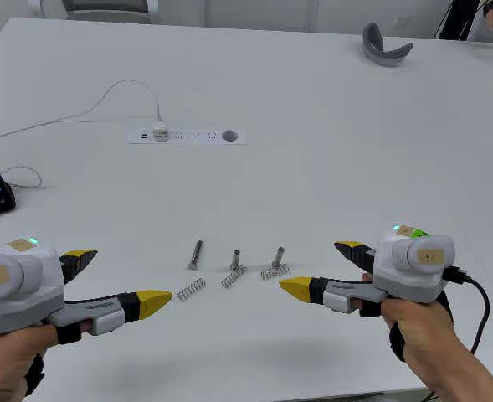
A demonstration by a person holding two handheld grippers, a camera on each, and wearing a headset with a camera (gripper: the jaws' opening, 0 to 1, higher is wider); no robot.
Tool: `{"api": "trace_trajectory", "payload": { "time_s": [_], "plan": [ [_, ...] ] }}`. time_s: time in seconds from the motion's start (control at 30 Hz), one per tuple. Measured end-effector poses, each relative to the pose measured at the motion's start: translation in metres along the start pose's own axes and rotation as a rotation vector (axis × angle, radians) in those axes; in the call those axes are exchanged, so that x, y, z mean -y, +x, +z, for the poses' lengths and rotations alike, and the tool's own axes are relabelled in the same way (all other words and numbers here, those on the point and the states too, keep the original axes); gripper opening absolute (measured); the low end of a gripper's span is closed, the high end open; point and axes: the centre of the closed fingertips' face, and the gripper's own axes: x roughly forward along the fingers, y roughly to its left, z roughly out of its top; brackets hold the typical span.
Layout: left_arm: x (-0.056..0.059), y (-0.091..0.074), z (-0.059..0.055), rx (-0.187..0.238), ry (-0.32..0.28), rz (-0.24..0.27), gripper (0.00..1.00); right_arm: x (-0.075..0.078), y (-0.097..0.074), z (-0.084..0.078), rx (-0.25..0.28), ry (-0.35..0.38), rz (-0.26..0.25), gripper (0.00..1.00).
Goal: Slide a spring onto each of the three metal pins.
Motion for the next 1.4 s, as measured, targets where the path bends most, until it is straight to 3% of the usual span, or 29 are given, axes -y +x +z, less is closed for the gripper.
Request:
{"api": "trace_trajectory", "payload": {
  "time_s": [0.77, 1.4],
  "plan": [
    [-0.003, 0.001, 0.001, -0.002, 0.004, -0.004, 0.97, -0.003, 0.000, -0.001, 0.006, 0.011, 0.020, 0.86],
    [-0.009, 0.039, 0.003, -0.041, 0.016, -0.039, 0.93, 0.000, -0.008, -0.014, -0.016, 0.022, 0.003, 0.88]
  ]
}}
